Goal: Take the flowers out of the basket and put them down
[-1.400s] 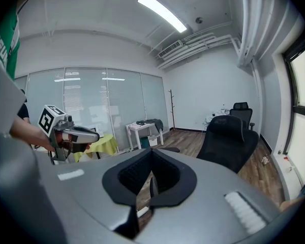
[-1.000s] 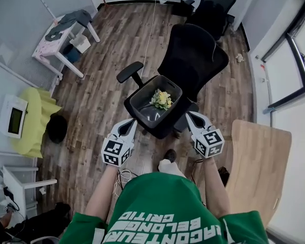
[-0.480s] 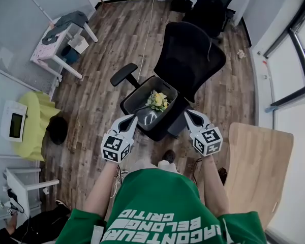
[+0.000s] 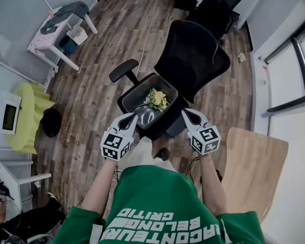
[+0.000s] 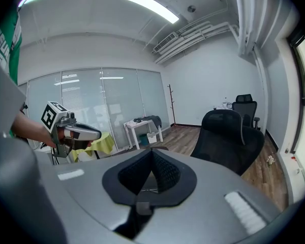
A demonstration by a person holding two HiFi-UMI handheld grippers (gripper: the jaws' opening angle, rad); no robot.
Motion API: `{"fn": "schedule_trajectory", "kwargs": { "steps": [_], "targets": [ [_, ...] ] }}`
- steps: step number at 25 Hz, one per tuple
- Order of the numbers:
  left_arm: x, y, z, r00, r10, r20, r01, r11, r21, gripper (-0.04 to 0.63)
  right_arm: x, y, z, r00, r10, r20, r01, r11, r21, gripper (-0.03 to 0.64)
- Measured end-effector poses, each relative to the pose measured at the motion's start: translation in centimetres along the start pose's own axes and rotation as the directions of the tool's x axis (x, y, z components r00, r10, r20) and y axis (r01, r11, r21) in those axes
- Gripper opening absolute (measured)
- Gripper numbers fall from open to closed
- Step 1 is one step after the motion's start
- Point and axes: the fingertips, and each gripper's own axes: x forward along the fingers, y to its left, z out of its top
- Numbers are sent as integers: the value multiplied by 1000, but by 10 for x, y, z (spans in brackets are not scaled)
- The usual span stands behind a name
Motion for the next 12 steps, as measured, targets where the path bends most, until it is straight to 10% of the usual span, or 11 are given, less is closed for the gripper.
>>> {"fn": "schedule_trajectory", "kwargs": {
  "steps": [12],
  "targets": [
    [51,63,2,999,-43,-7,43,998,-46,12,75,-14,7,995,11,-96,-12,1000,-13,6]
  ]
}}
